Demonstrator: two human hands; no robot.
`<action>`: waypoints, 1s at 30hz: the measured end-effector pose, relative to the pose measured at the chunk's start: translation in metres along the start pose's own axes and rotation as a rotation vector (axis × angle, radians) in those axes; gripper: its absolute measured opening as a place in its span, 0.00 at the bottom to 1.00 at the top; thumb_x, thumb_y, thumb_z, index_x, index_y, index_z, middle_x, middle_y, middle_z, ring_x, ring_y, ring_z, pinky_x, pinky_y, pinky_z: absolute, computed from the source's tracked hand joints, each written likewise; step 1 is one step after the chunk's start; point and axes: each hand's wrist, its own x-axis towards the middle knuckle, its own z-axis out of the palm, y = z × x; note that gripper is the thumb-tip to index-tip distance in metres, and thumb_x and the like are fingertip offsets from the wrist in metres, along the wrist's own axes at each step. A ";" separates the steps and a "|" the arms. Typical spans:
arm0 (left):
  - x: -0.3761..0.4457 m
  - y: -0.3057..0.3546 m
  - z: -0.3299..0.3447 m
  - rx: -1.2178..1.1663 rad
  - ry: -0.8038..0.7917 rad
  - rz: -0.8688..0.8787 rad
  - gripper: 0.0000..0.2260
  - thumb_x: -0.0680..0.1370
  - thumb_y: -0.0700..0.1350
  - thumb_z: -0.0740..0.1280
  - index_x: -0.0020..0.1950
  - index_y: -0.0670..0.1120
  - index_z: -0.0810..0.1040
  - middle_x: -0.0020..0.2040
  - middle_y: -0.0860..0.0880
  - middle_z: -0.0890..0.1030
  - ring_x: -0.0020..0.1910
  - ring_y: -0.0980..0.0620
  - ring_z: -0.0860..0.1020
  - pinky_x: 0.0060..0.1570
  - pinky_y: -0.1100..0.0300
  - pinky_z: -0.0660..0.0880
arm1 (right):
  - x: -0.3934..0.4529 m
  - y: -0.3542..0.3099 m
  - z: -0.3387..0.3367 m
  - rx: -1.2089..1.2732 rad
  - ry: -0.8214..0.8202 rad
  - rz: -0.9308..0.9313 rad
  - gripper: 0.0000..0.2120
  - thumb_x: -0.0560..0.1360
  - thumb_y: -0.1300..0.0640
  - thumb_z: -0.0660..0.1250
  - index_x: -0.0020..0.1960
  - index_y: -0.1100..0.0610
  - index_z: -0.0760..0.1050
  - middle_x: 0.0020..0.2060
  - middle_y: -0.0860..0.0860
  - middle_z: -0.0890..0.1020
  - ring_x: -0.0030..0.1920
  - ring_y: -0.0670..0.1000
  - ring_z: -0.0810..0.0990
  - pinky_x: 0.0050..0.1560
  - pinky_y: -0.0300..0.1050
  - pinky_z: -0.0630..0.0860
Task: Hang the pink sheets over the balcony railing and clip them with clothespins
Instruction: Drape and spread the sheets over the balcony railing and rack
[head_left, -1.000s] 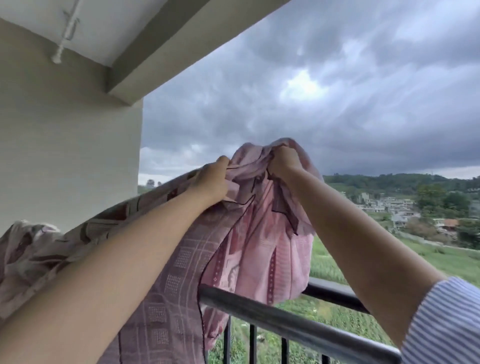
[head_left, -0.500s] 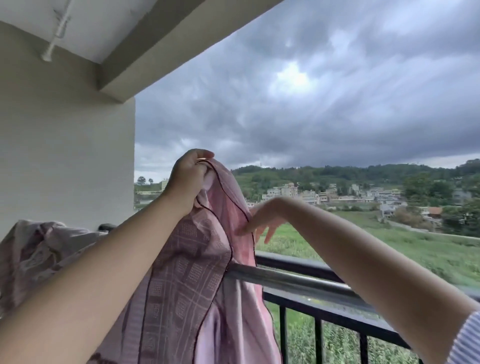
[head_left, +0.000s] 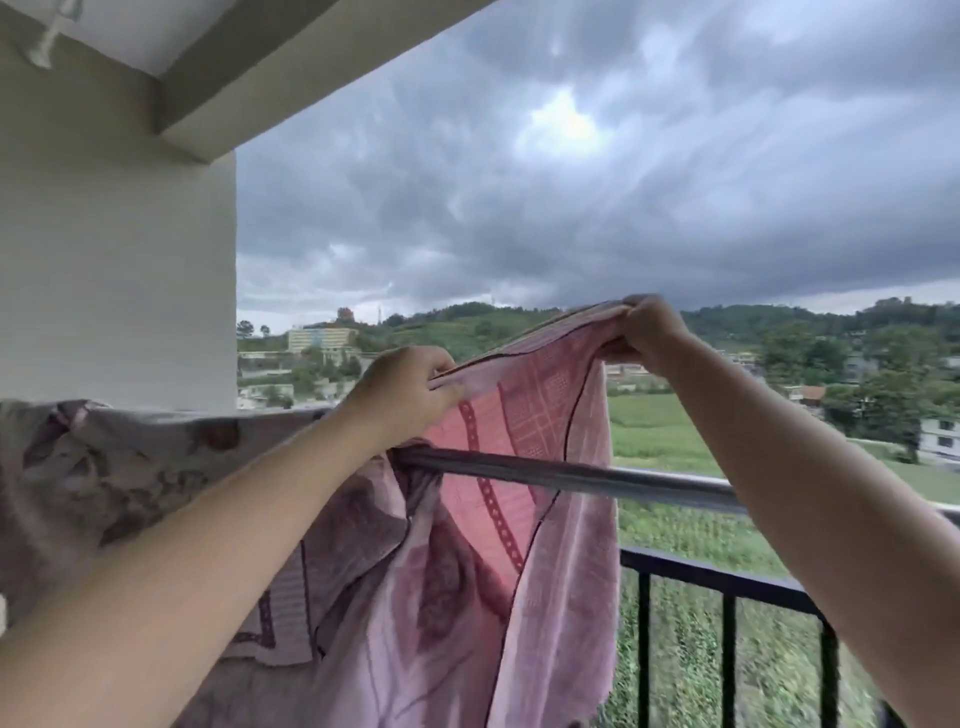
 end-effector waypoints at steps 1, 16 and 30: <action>-0.004 0.011 0.008 -0.030 -0.004 0.010 0.07 0.75 0.47 0.66 0.39 0.46 0.74 0.31 0.53 0.71 0.31 0.56 0.69 0.29 0.65 0.61 | -0.013 0.003 -0.017 0.117 -0.001 0.047 0.14 0.72 0.75 0.51 0.36 0.63 0.71 0.15 0.54 0.77 0.16 0.50 0.76 0.16 0.39 0.74; -0.062 0.220 0.114 -0.051 -0.347 0.322 0.14 0.77 0.48 0.62 0.37 0.39 0.74 0.29 0.50 0.73 0.28 0.54 0.69 0.32 0.60 0.67 | -0.123 0.026 -0.283 -1.169 -0.130 -0.415 0.04 0.72 0.69 0.62 0.43 0.68 0.76 0.37 0.63 0.81 0.39 0.57 0.79 0.45 0.53 0.77; -0.121 0.341 0.203 -0.417 -0.601 -0.090 0.06 0.74 0.46 0.67 0.39 0.55 0.81 0.27 0.59 0.75 0.28 0.63 0.70 0.35 0.74 0.65 | -0.173 0.100 -0.427 -1.092 -0.070 -0.744 0.11 0.76 0.62 0.56 0.53 0.62 0.74 0.43 0.61 0.83 0.39 0.60 0.82 0.36 0.49 0.77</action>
